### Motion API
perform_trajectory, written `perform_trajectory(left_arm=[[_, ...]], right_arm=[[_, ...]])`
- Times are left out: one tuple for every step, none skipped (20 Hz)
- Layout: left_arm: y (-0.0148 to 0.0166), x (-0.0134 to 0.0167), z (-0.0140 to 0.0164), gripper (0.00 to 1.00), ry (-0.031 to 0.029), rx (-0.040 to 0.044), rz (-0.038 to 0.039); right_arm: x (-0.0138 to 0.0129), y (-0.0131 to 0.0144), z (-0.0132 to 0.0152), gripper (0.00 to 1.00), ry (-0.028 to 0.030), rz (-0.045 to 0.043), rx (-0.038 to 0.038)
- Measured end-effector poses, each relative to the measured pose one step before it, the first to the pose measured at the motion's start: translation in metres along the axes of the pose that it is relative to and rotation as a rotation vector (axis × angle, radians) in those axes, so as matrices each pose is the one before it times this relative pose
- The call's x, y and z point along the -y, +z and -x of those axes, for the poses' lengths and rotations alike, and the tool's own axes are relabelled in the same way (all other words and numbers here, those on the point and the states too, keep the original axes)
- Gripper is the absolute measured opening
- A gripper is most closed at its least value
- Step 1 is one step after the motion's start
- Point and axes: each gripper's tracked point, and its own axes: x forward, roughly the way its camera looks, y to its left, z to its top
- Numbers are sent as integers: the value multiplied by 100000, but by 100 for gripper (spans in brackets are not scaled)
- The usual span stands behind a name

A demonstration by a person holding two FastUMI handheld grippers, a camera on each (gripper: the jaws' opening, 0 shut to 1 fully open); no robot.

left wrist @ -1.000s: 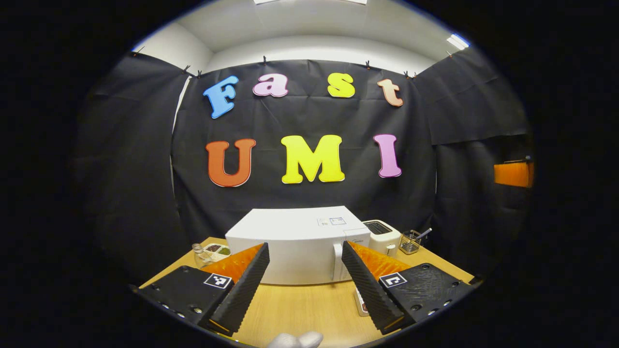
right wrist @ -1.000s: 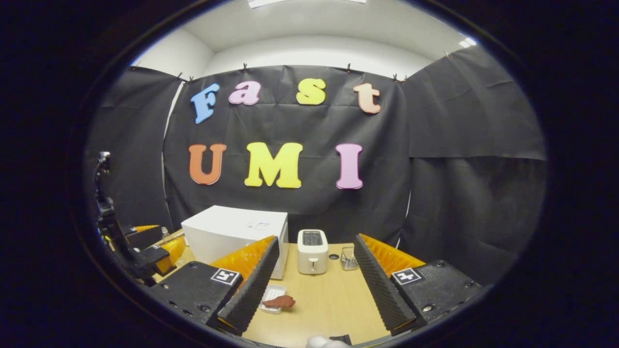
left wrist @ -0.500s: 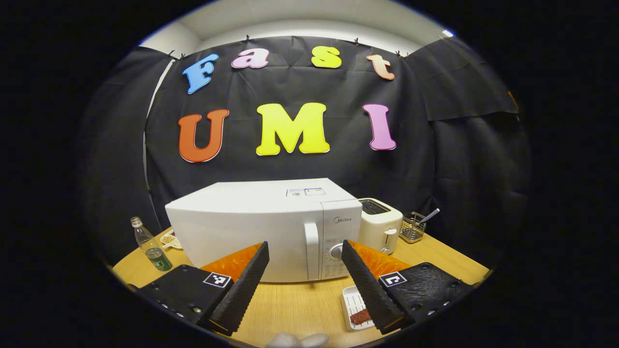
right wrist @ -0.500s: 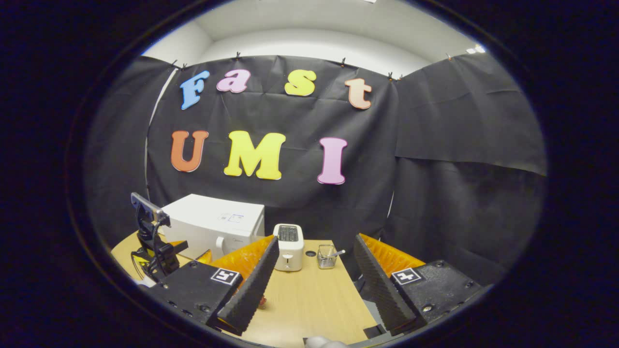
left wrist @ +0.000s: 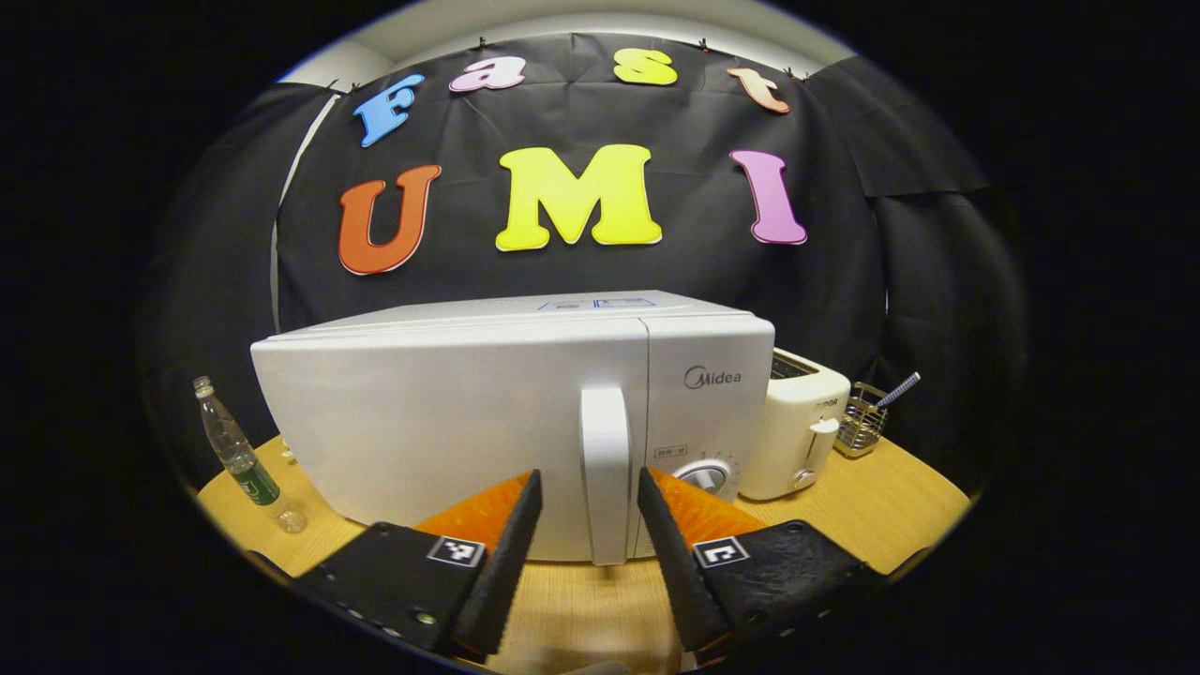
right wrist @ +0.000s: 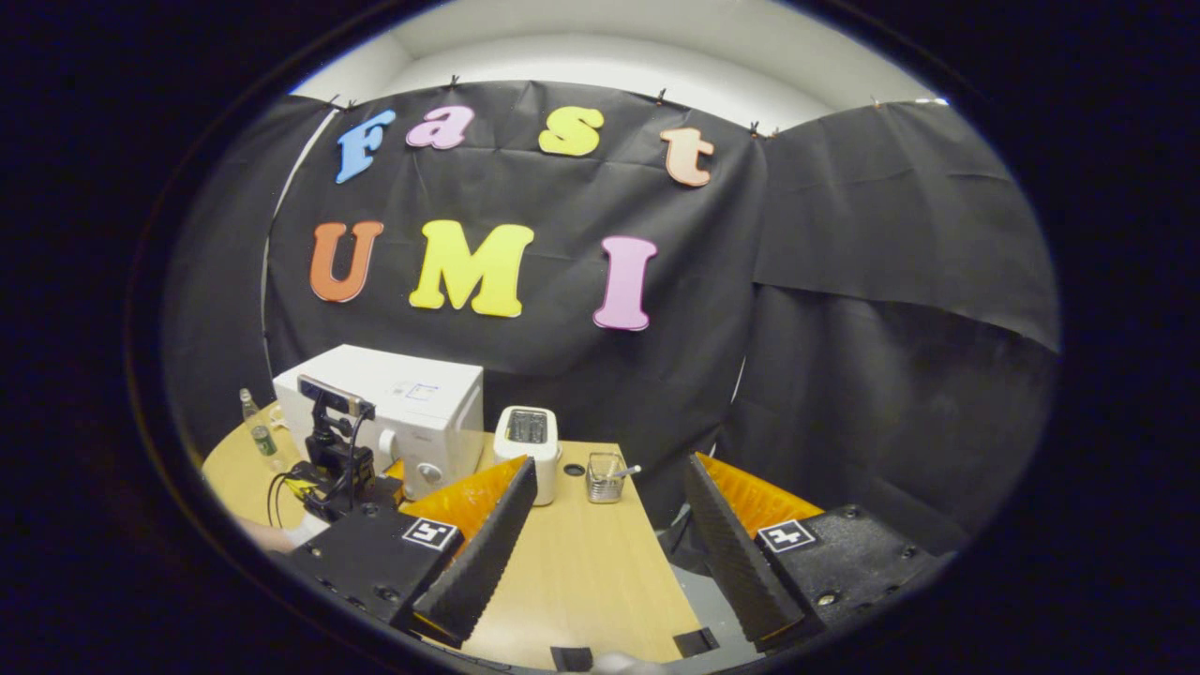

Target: Open the microwave oven with the left hand, put the food in, and close the microwave oven.

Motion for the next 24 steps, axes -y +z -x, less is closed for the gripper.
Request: perform_trajectory(left_arm=[[-270,106,-277,58,-125,-474,210],[-236,249,-141,56,-1088,-613,701],[-9,-78,-377,56,471,756,229],[-55,518,-204,46,-1806,-188,843],[147,31,-124,40,-270,418,-285],[28,63,-336,42,-325,1514,-646],[37,145,394,19,1266,-1020,358],[106,-367,155,28,34,147,433],[155,-110,-122,24,352,447,-133],[2,68,40,19,144,136,237],[15,-21,356,19,167,201,95],[-174,148,-311,15,145,-346,277],[19,-100,70,15,7,-172,-217],[52,-61,37,16,-324,-3,-352],[-59,30,45,15,-175,-178,-73],[49,-40,31,16,236,51,-80],[67,-11,65,15,138,-241,-493],[-89,-110,-46,12,-69,24,-112],[96,-12,44,12,-293,-249,508],[-139,89,11,12,-301,-445,219],[-65,22,-21,12,-303,-629,131],[-3,-56,55,12,-265,-205,-91],[-38,40,-2,12,-229,-53,537],[-47,-58,73,12,-267,-201,32]], right_arm=[[201,-161,-165,100,-261,-67,-230],[68,-94,-184,100,85,-300,-231],[-3,-188,-128,100,144,-204,-306],[-36,-42,-170,100,250,-152,-346],[-12,-187,-205,100,315,-129,-175],[-73,-86,-117,100,221,42,-226],[-1,-129,-86,100,339,-91,-263],[-162,-15,-34,100,805,-157,-274],[-27,-44,-147,100,345,-56,8],[-26,89,-53,100,273,232,277],[2,-39,52,100,50,-5,276],[-103,57,1,100,399,-273,63],[-37,-117,-111,100,248,-39,59],[-24,-37,-20,100,241,90,-32],[-139,-66,9,100,291,-4,-3],[-12,51,48,100,-17,44,-76],[66,-42,99,100,-59,46,152],[-88,179,-26,100,311,-100,175],[-113,-93,-116,100,178,-99,-19],[-150,9,89,100,350,75,-97],[-222,154,153,96,429,276,358],[-167,277,136,100,405,313,773],[-140,-42,47,100,363,472,231],[-148,99,79,100,397,135,290]])
